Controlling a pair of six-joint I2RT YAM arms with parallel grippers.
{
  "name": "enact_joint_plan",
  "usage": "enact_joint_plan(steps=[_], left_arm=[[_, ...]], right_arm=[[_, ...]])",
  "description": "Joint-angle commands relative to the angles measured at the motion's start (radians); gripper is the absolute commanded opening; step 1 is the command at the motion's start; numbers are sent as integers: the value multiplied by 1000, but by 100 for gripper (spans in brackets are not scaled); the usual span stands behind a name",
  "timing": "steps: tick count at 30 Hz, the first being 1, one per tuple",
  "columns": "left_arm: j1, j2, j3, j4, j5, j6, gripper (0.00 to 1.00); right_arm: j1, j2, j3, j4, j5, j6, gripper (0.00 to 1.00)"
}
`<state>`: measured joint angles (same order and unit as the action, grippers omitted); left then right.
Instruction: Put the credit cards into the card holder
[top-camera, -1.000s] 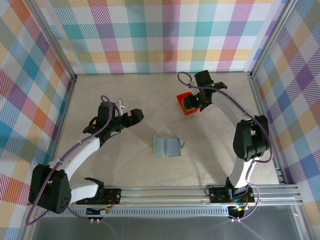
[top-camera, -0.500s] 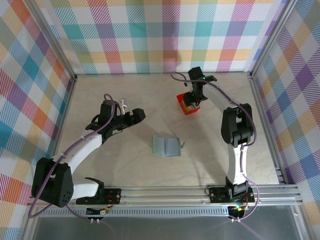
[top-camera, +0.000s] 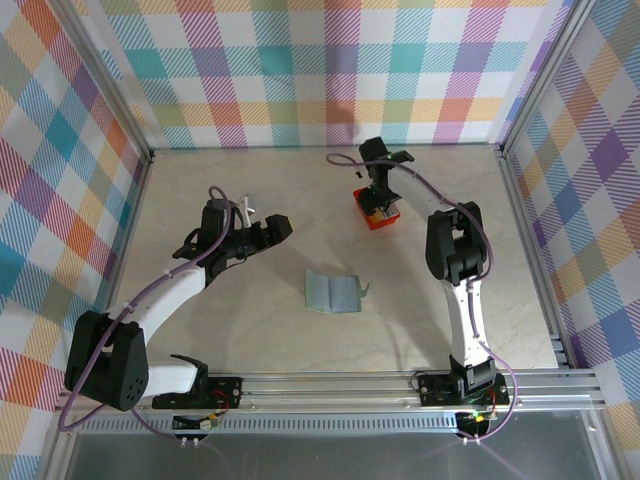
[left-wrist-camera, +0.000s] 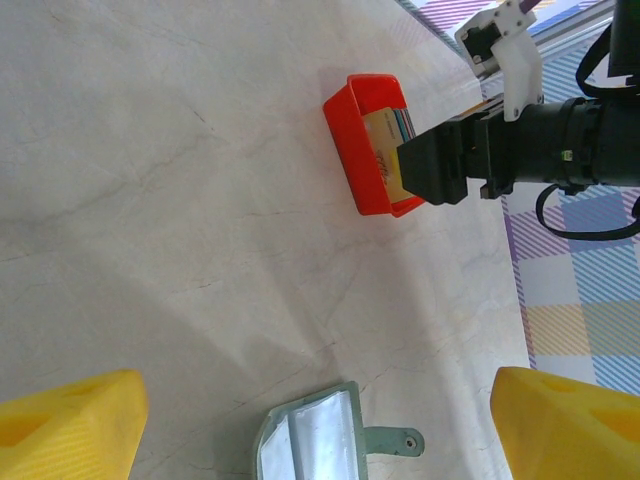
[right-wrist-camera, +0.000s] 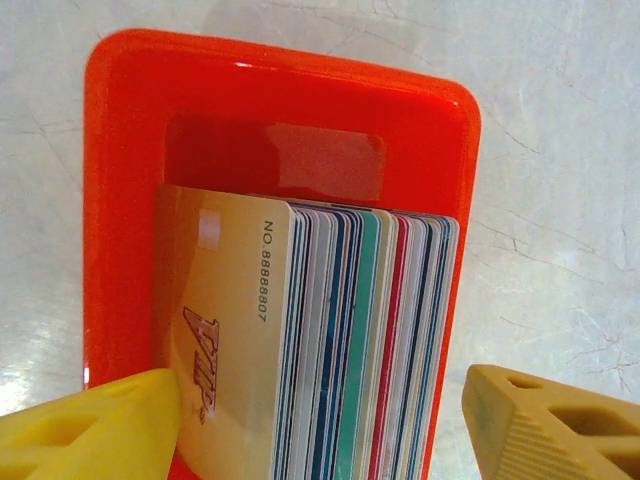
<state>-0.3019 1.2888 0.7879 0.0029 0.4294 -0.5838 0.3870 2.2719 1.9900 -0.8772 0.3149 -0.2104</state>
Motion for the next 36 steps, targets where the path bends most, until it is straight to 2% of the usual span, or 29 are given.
enact_joint_plan(steps=[1, 6, 16, 20, 26, 36], left_arm=[[10, -8, -18, 19, 8, -10, 89], [10, -6, -21, 20, 9, -17, 88], [11, -2, -28, 28, 12, -21, 87], [10, -5, -32, 29, 12, -21, 87], [10, -11, -41, 30, 8, -21, 86], [10, -13, -49, 35, 5, -21, 86]], right_arm=[[5, 32, 39, -17, 48, -33, 75], [11, 51, 39, 2, 103, -44, 75], [23, -12, -20, 116, 163, -57, 65], [23, -12, -15, 119, 163, -64, 56], [23, -10, -9, 110, 148, -57, 37], [23, -27, 15, 115, 147, -53, 23]])
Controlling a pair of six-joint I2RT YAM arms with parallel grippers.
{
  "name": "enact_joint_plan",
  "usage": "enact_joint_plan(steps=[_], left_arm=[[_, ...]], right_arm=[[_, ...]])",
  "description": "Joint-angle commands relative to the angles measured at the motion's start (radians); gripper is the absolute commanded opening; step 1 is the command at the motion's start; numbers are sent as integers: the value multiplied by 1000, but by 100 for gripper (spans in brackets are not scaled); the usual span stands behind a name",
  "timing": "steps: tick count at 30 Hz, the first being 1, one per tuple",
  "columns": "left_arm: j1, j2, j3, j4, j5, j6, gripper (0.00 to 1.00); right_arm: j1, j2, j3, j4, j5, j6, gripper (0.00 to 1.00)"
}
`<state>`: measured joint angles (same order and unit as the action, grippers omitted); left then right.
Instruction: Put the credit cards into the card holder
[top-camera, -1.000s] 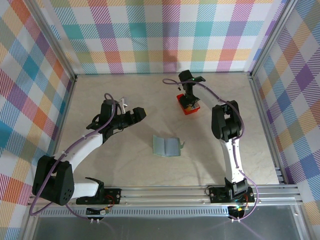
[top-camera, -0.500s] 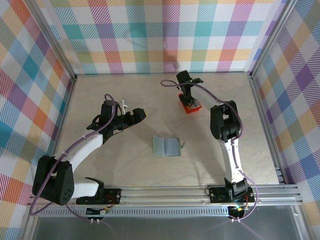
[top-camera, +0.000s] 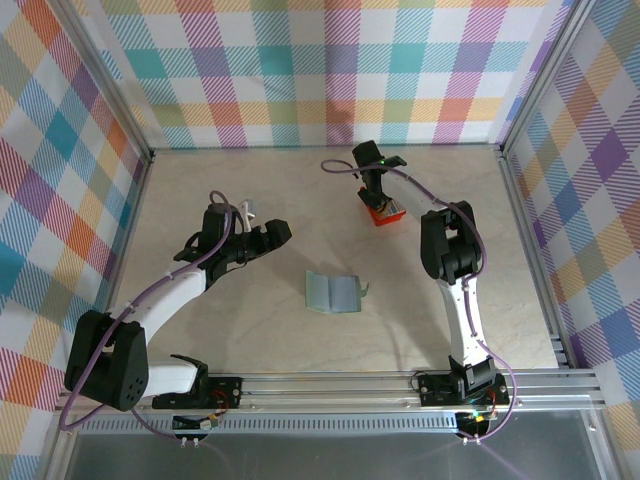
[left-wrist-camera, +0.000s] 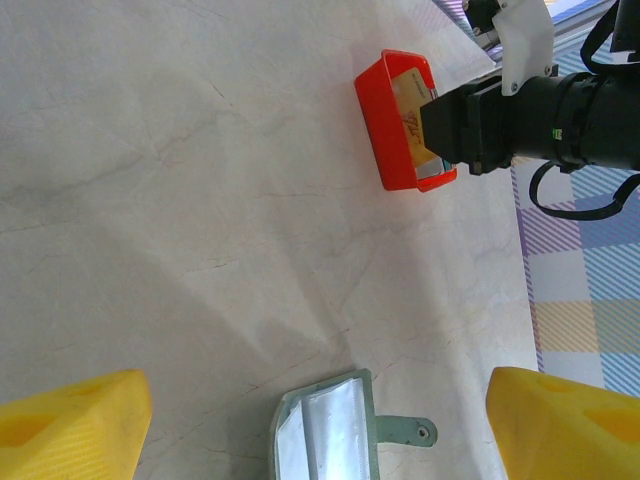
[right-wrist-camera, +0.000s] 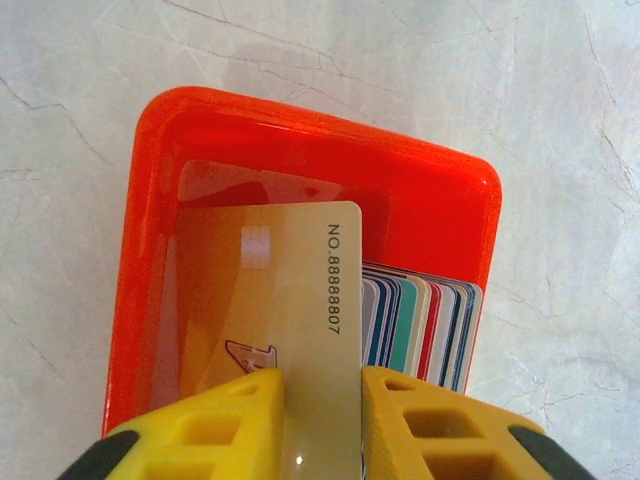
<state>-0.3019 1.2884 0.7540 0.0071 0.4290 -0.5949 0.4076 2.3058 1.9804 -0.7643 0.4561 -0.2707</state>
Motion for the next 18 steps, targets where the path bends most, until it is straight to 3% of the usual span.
enact_joint_plan(steps=[1, 7, 13, 18], left_arm=[[10, -12, -15, 32, 7, -11, 86], [10, -19, -16, 30, 7, -11, 86], [10, -33, -20, 24, 4, -13, 85], [10, -69, -16, 0, -3, -11, 83]], right_arm=[[2, -64, 26, 0, 5, 7, 21], [2, -103, 36, -15, -24, 41, 17], [-3, -154, 50, -74, -137, 107, 0], [-13, -289, -4, -104, -263, 221, 0]])
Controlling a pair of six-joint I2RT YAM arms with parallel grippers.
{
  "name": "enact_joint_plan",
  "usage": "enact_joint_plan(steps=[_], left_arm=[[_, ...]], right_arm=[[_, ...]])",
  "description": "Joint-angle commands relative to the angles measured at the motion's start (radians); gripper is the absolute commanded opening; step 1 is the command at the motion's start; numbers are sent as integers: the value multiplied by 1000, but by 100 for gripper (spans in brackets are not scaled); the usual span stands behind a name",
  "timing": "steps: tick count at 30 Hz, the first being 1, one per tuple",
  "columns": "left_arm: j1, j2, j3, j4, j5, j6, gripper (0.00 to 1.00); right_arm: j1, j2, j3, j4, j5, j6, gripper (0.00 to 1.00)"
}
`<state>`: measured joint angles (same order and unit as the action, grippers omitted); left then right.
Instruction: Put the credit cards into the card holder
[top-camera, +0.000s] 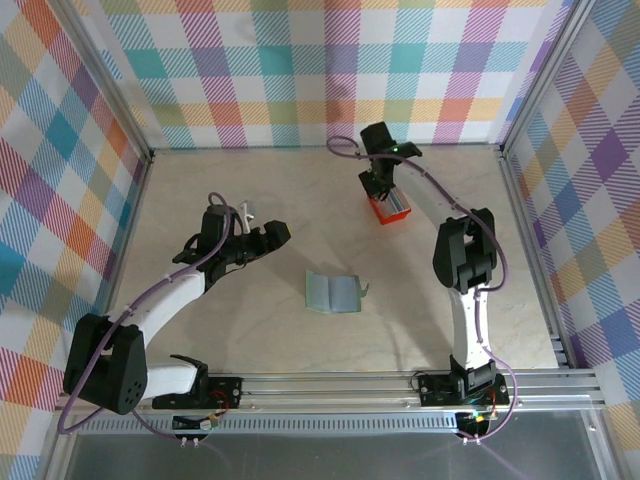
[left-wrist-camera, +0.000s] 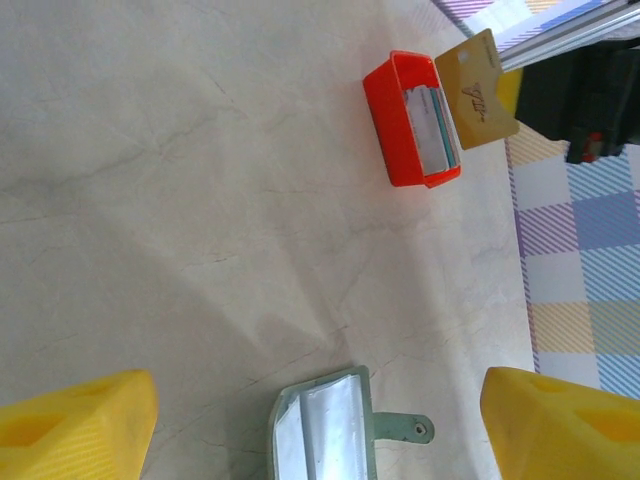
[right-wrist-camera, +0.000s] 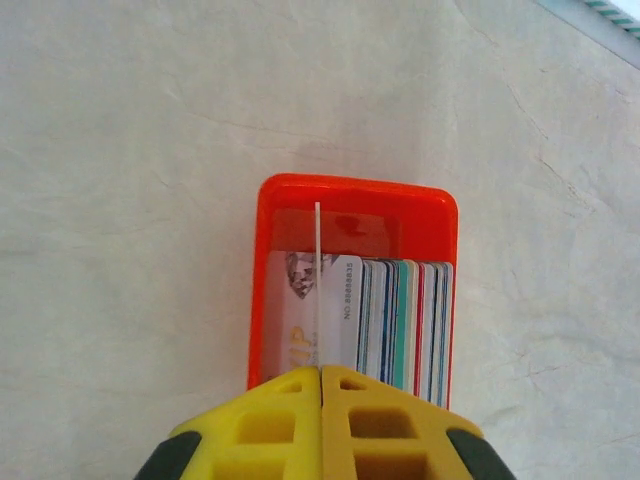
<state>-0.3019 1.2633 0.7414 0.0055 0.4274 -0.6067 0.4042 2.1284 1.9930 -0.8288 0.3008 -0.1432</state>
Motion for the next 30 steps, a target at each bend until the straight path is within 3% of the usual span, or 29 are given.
enact_joint_plan(steps=[1, 7, 14, 19, 30], left_arm=[[10, -56, -4, 1, -4, -1, 83], [10, -120, -8, 44, 17, -57, 83], [9, -142, -25, 116, 35, -107, 83], [10, -132, -23, 164, 51, -163, 82], [9, -109, -6, 246, 75, -208, 81]], right_arm=[[-15, -156, -45, -34, -154, 126, 0], [-34, -419, -318, 147, -456, 255, 0], [-35, -558, -508, 254, -475, 349, 0], [-39, -658, -672, 434, -599, 412, 0], [-39, -745, -777, 608, -798, 601, 0]])
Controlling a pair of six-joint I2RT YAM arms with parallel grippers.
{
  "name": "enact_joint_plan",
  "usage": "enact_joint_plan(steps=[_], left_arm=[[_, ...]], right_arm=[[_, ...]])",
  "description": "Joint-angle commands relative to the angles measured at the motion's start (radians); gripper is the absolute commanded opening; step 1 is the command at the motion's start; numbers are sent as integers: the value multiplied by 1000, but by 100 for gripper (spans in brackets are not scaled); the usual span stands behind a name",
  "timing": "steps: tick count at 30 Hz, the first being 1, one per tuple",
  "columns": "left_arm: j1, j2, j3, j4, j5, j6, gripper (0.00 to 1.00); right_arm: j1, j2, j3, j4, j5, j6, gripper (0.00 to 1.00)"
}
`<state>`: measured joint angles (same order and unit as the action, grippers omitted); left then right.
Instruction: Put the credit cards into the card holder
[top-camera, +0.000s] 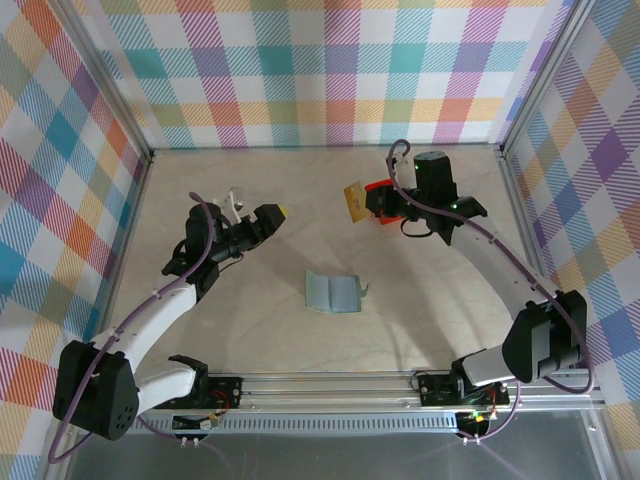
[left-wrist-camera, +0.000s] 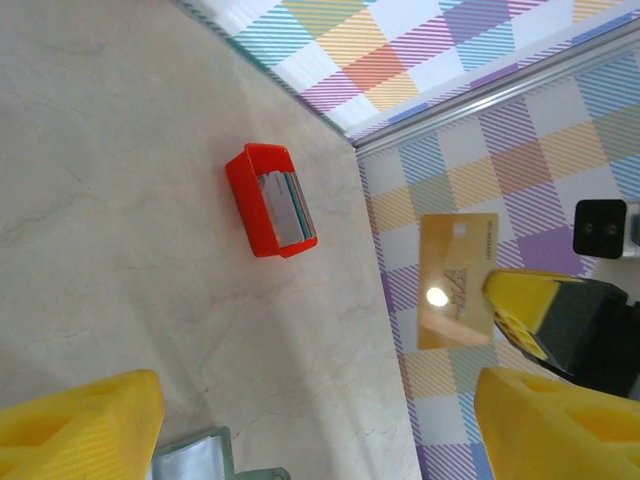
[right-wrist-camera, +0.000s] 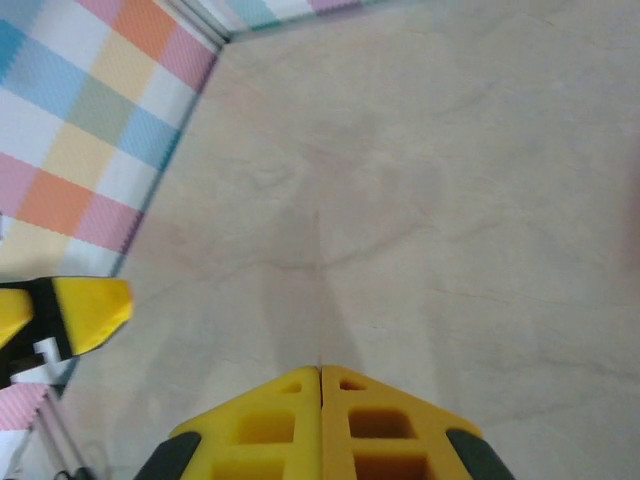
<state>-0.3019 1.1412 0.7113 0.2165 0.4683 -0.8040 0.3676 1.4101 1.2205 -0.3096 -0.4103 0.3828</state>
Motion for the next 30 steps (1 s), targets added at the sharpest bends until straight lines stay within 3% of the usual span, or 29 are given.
enact_joint_plan(steps=[1, 11, 26, 30], left_arm=[[9, 18, 31, 38, 41, -15, 81], [-32, 57, 23, 228, 72, -126, 74], [-112, 189, 85, 475, 87, -324, 69], [-128, 232, 96, 571, 108, -377, 63]], right_arm=[[-2, -26, 0, 88, -117, 79, 0], [-3, -20, -65, 298, -329, 322, 0], [2, 0, -126, 507, -366, 523, 0], [10, 4, -127, 532, -356, 557, 0]])
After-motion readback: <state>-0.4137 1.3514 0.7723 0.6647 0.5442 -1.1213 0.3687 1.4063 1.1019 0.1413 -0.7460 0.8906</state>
